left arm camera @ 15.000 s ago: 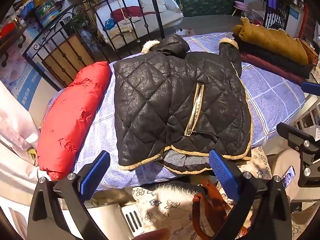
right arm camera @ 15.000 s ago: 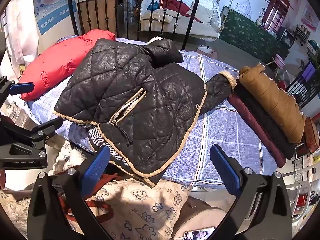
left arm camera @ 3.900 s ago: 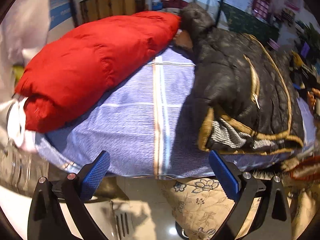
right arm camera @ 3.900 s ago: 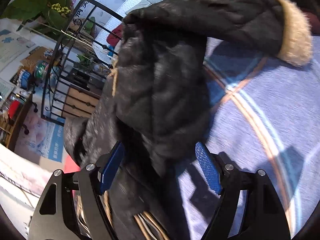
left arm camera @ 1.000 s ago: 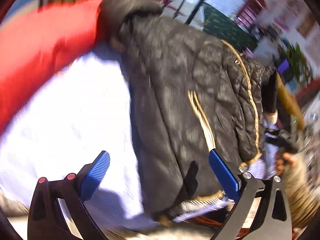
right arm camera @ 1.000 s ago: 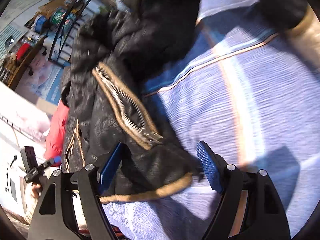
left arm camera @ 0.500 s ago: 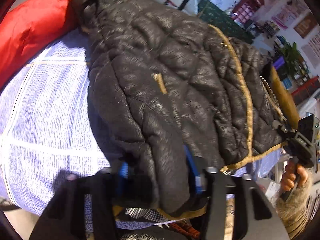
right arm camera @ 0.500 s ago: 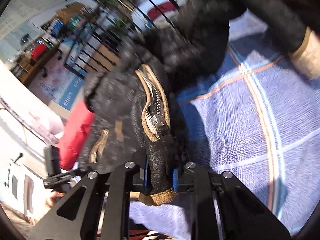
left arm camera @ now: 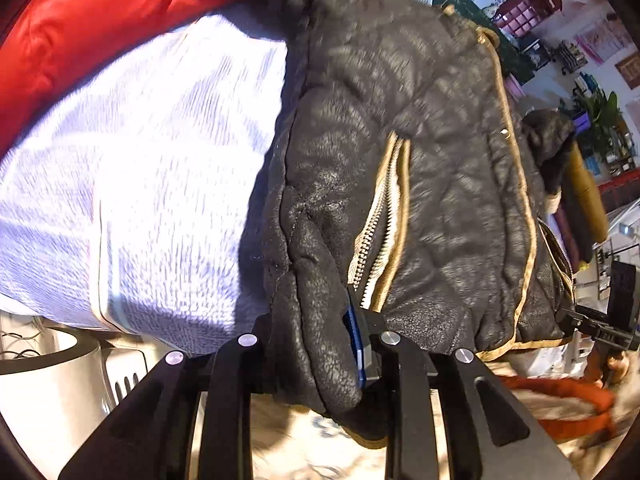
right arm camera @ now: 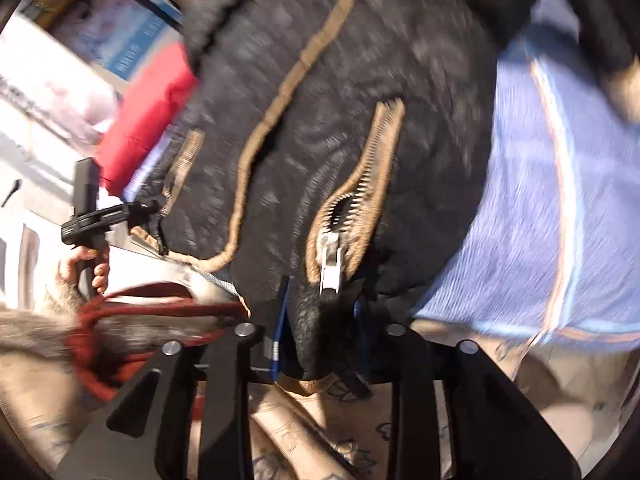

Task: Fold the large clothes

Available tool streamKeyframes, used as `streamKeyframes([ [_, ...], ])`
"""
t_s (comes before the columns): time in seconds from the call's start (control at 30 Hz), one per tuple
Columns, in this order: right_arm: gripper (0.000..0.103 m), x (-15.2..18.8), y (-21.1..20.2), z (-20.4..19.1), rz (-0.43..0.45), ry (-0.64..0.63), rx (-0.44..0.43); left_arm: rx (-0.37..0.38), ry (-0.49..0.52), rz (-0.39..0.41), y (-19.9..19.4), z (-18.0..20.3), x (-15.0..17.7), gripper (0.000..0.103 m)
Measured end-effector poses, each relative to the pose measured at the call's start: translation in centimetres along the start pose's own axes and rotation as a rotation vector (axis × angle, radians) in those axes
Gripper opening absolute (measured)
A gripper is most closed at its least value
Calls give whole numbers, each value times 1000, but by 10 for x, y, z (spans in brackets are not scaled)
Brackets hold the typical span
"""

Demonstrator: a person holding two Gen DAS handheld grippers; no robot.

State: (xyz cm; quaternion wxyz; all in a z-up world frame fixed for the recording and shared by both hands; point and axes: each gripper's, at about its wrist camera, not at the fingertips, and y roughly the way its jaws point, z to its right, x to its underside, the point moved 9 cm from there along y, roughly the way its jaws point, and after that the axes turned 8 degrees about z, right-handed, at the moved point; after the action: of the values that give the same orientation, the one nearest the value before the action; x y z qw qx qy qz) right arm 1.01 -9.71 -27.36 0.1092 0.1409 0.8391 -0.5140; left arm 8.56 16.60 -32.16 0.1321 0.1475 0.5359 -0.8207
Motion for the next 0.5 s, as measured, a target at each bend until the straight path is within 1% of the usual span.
streamKeyframes([
  [0.03, 31, 7, 10, 9, -25, 30, 15, 3, -22, 12, 2, -2, 2, 28],
  [0.07, 32, 8, 10, 14, -23, 52, 16, 11, -40, 15, 1, -2, 1, 31],
  [0.1, 33, 5, 3, 19, -3, 94, -8, 4, -41, 15, -1, -4, -1, 41],
  [0.13, 41, -1, -9, 24, 24, 134, -50, -28, -15, 16, -5, -7, -3, 48],
  [0.17, 54, -10, -19, 26, 58, 150, -68, -64, 13, 19, -15, -10, -10, 61],
  [0.2, 59, -19, -37, 33, 112, 152, -57, -92, 50, 26, -25, -9, -17, 66],
  [0.23, 64, -28, -57, 44, 164, 148, -21, -97, 86, 36, -36, -4, -25, 66],
  [0.27, 65, -34, -69, 53, 192, 147, 1, -93, 110, 48, -46, 1, -32, 66],
  [0.3, 65, -44, -88, 65, 240, 155, 25, -100, 146, 86, -62, 9, -44, 66],
  [0.33, 66, -52, -102, 71, 286, 167, 36, -128, 185, 142, -78, 17, -59, 68],
  [0.37, 66, -63, -118, 78, 345, 179, 46, -140, 210, 186, -90, 29, -77, 79],
  [0.4, 66, -74, -126, 78, 379, 177, 60, -143, 232, 232, -103, 37, -91, 87],
  [0.43, 66, -82, -128, 79, 399, 163, 85, -137, 253, 280, -114, 48, -107, 87],
  [0.47, 66, -103, -118, 72, 409, 142, 107, -124, 269, 322, -122, 57, -120, 88],
  [0.5, 66, -114, -112, 66, 421, 111, 117, -101, 283, 360, -127, 67, -132, 90],
])
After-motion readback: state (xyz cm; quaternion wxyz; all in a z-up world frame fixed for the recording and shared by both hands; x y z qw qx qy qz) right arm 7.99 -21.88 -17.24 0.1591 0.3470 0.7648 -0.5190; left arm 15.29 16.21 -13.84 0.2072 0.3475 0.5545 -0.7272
